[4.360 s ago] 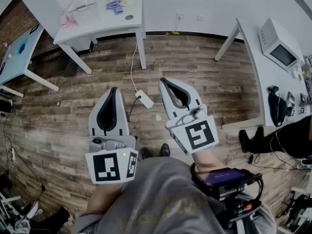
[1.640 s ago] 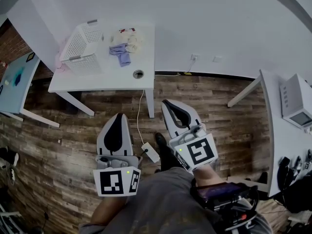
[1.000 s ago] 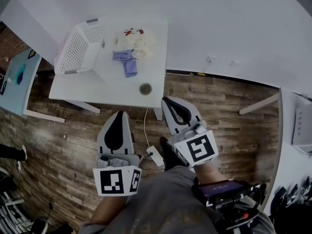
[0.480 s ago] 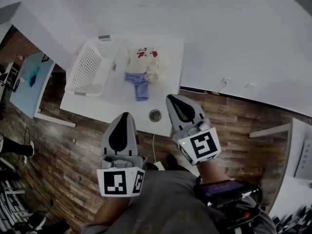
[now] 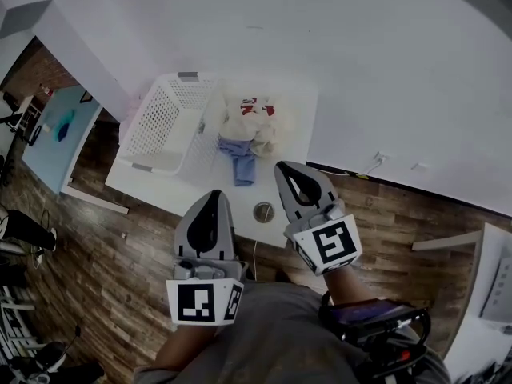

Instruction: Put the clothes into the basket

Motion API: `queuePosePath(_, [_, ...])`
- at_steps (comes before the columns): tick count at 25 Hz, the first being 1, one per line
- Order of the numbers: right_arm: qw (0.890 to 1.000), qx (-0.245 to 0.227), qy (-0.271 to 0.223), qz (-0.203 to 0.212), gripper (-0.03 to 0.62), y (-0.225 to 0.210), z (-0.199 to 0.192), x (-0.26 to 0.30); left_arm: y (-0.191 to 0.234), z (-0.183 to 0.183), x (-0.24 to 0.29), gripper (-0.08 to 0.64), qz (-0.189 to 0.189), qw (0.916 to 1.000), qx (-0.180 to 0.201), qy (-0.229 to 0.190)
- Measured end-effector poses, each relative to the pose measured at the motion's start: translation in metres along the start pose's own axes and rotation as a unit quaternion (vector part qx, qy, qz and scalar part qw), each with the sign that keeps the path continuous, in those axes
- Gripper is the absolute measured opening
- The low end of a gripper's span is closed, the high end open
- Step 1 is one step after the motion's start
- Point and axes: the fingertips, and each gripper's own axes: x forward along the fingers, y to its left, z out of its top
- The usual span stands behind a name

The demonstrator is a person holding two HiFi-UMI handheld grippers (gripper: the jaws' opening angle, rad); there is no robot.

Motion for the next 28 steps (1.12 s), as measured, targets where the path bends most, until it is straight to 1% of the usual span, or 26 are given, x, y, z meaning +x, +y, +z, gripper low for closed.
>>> queuePosePath(5, [1.0, -0.004, 0.003, -0.011, 0.008, -0.004, -0.008, 0.027, 0.015, -0.009, 0.018, 0.008, -0.014, 0.9999, -0.004, -0.005])
queuePosePath(9, [1.0, -0.012, 0.009, -0.023, 0.009, -0.008, -0.019, 0.054, 0.031, -0.02, 0.043, 0.008, -0.04, 0.9991, -0.015, -0.002])
queuePosePath(11, [0.999, -0.014, 0.021, -0.03, 0.009, -0.011, -0.029, 0.069, 0.039, -0.026, 0.058, 0.008, -0.055, 0.9982, -0.025, 0.003])
queuePosePath(18, [0.996, 0.004, 0.073, -0.056, 0.009, -0.03, -0.066, 0.113, 0.045, -0.059, 0.106, 0.008, -0.109, 0.9906, -0.066, 0.049])
queuePosePath(21, [0.993, 0.013, 0.093, -0.067, 0.009, -0.041, -0.092, 0.131, 0.052, -0.085, 0.124, 0.008, -0.121, 0.986, -0.084, 0.077])
queuePosePath(25, [0.989, 0.025, 0.119, -0.082, 0.013, -0.052, -0.127, 0.148, 0.056, -0.123, 0.135, 0.008, -0.138, 0.9764, -0.114, 0.12])
queuePosePath(26, [0.989, 0.026, 0.122, -0.084, 0.045, -0.054, -0.133, 0.153, 0.057, -0.132, 0.137, 0.008, -0.142, 0.9741, -0.12, 0.129])
queuePosePath(27, [0.988, 0.029, 0.128, -0.085, 0.138, -0.056, -0.141, 0.158, 0.057, -0.14, 0.138, 0.008, -0.145, 0.9719, -0.124, 0.138])
queuePosePath(28, [0.986, 0.034, 0.137, -0.084, 0.214, -0.056, -0.149, 0.162, 0.058, -0.148, 0.139, 0.008, -0.148, 0.9698, -0.128, 0.145])
